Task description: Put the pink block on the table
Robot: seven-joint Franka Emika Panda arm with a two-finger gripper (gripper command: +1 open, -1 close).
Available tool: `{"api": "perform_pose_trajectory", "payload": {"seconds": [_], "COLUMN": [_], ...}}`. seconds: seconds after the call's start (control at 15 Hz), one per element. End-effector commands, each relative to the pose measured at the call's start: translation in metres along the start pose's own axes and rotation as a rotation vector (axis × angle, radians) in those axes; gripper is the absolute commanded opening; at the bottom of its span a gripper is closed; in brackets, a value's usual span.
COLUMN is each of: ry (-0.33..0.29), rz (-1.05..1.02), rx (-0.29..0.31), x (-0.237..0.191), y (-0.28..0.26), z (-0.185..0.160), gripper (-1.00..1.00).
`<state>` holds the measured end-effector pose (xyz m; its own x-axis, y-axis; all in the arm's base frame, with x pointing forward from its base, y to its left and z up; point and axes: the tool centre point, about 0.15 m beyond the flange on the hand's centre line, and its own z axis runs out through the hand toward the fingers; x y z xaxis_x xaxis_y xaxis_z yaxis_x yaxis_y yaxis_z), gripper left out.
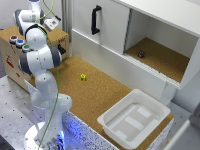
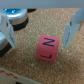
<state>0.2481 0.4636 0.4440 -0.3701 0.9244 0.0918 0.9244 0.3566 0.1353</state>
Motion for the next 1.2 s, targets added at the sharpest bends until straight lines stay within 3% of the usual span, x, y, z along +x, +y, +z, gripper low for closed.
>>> {"api": "perform_pose_trajectory", "payload": {"seconds": [0.0, 0.73, 0.87, 1.13], "ry": [-0.108, -0.152, -0.127, -0.089], "rz": [-0.055, -0.052, -0.024, 0.021], "rx": [0.066, 0.137, 0.160, 0.123], "x": [0.013, 0.003, 0.000, -0.028], "y": [0.025, 0.038, 0.048, 0.059], "z": [0.014, 0.006, -0.008, -0.029], "gripper": [-1.00, -1.00, -1.00, -1.00]}}
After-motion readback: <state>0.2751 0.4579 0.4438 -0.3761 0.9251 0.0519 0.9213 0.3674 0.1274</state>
